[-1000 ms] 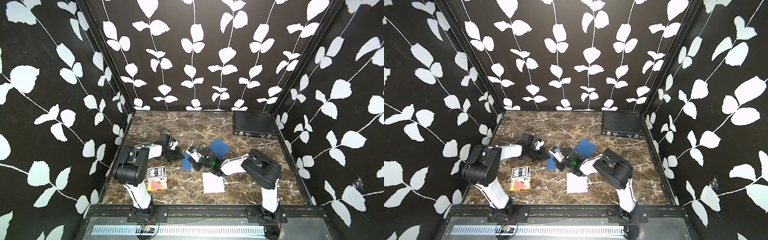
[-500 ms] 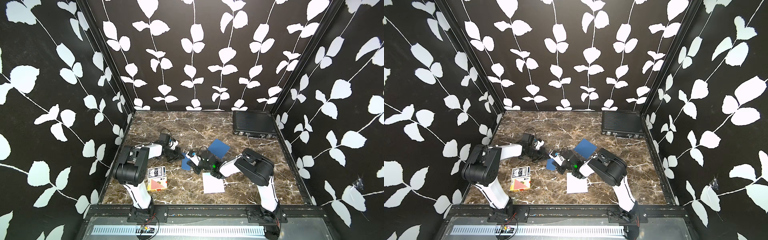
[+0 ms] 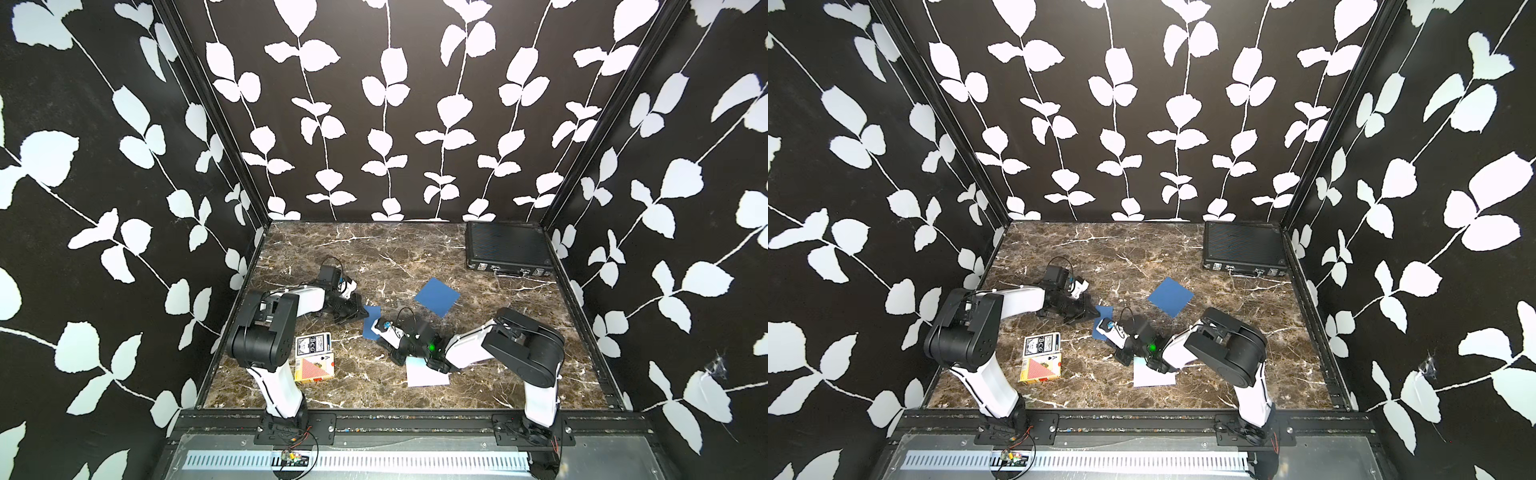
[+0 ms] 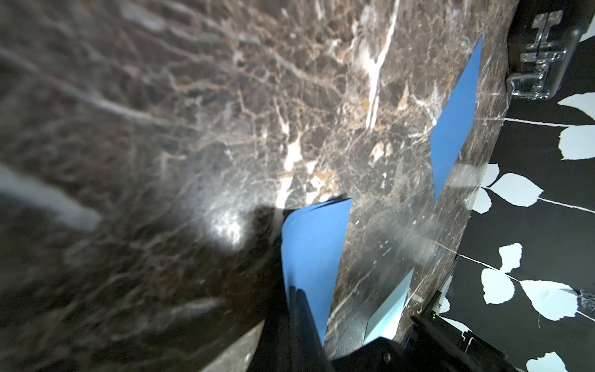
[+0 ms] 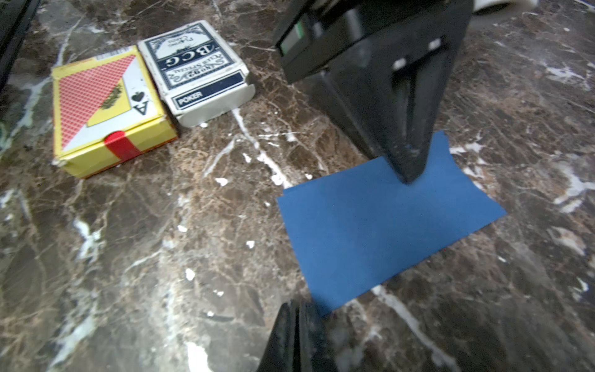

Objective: Fold the square paper along the opposite sides
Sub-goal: Smooth out the paper at the center of the board.

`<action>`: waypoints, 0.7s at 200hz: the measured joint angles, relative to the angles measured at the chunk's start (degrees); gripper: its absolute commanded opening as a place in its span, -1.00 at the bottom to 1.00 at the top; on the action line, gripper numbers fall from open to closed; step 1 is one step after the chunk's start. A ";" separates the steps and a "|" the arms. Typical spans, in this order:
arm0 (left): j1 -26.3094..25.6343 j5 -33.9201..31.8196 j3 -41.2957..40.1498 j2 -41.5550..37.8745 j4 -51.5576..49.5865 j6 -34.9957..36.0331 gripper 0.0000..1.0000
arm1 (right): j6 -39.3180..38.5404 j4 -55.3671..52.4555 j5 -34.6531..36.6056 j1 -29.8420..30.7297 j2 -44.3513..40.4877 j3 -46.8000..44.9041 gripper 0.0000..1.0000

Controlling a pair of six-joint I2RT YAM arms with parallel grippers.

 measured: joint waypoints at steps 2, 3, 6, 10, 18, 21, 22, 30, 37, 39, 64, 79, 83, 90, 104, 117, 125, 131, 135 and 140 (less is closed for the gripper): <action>0.00 -0.04 0.00 -0.02 0.00 0.04 -1.00 | -0.02 -0.04 0.02 0.11 -0.09 -0.11 -0.81; 0.00 -0.04 0.00 -0.02 0.00 0.07 -1.00 | -0.02 -0.04 0.02 0.13 -0.13 -0.13 -0.80; 0.00 -0.07 0.00 -0.04 0.00 0.11 -1.00 | 0.00 -0.11 0.02 0.28 -0.31 -0.33 -0.80; 0.00 -0.11 0.00 -0.07 -0.02 0.17 -1.00 | 0.00 -0.20 0.02 0.42 -0.50 -0.50 -0.79; 0.00 -0.22 0.00 -0.11 -0.02 0.31 -1.00 | 0.13 -0.50 -0.13 0.63 -1.16 -1.03 -0.79; 0.00 -0.26 0.00 -0.13 -0.02 0.31 -1.00 | 0.17 -0.66 -0.22 0.70 -1.51 -1.29 -0.79; 0.00 -0.28 0.00 -0.13 -0.02 0.33 -1.00 | 0.20 -0.70 -0.26 0.70 -1.57 -1.33 -0.79; 0.00 -0.42 0.00 -0.20 -0.04 0.35 -1.00 | 0.46 -1.42 -0.66 0.81 -2.89 -2.05 -0.77; 0.00 -0.52 0.00 -0.22 -0.04 0.35 -1.00 | 0.85 -2.29 -1.01 0.79 -4.35 -3.02 -0.77; 0.00 -0.52 0.00 -0.22 -0.04 0.35 -1.00 | 0.87 -2.73 -1.07 0.72 -4.81 -3.21 -0.78; 0.00 -0.55 -0.11 -0.24 0.04 0.33 -1.00 | 1.68 -5.20 -2.60 -1.16 -7.85 -2.54 -0.85; 0.00 -0.52 -0.52 -0.44 0.52 0.31 -1.00 | 1.88 -3.69 -2.45 -3.69 -6.95 0.85 -0.84; 0.00 -0.52 -0.59 -0.50 0.61 0.31 -1.00 | 1.88 -2.97 -2.36 -4.42 -6.38 2.08 -0.84; 0.00 -0.52 -0.74 -0.57 0.79 0.31 -1.00 | 1.88 -1.66 -2.05 -5.66 -4.92 4.39 -0.84; 0.00 -0.63 -0.90 -0.74 0.94 0.31 -1.00 | 1.81 0.85 -1.33 -7.91 -0.96 9.05 -0.85; 0.00 -0.63 -0.98 -0.76 0.98 0.28 -1.00 | 1.70 1.92 -1.01 -9.49 2.91 12.66 -0.85; 0.00 -0.59 -1.01 -0.76 1.03 0.28 -1.00 | 1.55 1.90 -0.74 -10.25 5.18 14.51 -0.85; 0.00 -0.57 -1.05 -0.76 1.09 0.28 -1.00 | 1.36 1.57 -0.55 -10.64 6.86 15.87 -0.86; 0.00 -0.52 -1.07 -0.76 1.14 0.28 -1.00 | 1.16 1.25 -0.50 -10.82 7.89 16.72 -0.86; 0.00 -0.48 -1.09 -0.76 1.20 0.26 -1.00 | 1.03 0.63 -0.44 -10.88 9.01 17.70 -0.87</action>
